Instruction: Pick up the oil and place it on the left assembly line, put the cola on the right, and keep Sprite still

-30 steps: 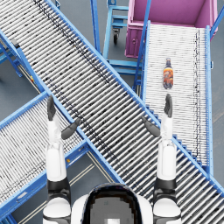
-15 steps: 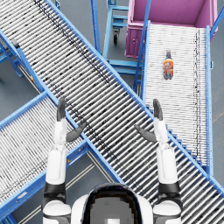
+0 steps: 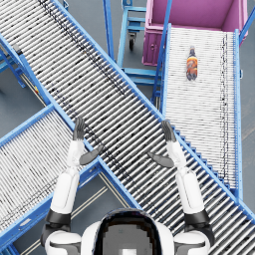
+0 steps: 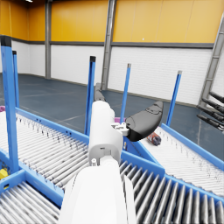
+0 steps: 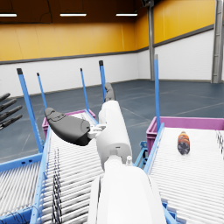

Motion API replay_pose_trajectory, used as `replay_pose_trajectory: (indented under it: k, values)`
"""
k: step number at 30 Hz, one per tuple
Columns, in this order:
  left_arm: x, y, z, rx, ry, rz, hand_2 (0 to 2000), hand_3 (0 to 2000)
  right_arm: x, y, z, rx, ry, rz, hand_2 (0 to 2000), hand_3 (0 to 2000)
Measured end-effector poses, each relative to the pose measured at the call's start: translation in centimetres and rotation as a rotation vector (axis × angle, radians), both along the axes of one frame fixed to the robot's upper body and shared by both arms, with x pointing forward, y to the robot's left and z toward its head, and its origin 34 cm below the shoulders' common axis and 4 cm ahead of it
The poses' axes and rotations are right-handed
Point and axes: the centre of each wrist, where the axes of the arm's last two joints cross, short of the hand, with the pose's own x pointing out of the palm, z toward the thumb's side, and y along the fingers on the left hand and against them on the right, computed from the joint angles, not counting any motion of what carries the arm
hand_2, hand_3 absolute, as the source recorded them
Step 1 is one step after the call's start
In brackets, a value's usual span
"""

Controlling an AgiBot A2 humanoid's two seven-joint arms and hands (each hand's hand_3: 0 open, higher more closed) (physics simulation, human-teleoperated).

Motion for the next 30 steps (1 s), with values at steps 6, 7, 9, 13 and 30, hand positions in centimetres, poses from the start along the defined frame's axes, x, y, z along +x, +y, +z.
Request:
replay_pose_trajectory:
  k: [6, 7, 9, 13, 30]
  values:
    - [-0.01, -0.01, -0.04, -0.001, 0.003, -0.002, 0, 0, -0.02, 0.01, -0.02, 0.0, 0.002, 0.003, 0, 0]
    - [-0.01, -0.02, -0.04, -0.001, 0.003, -0.002, 0, 0, -0.02, 0.02, -0.02, 0.0, 0.002, 0.003, 0, 0]
    - [-0.01, -0.02, -0.04, -0.001, 0.003, -0.002, 0, 0, -0.02, 0.02, -0.02, 0.0, 0.002, 0.003, 0, 0]
    - [-0.02, -0.02, -0.04, -0.001, 0.003, -0.002, 0, 0, -0.02, 0.02, -0.02, 0.0, 0.002, 0.003, 0, 0]
    - [-0.02, -0.02, -0.04, -0.001, 0.003, -0.002, 0, 0, -0.02, 0.02, -0.02, 0.0, 0.002, 0.003, 0, 0]
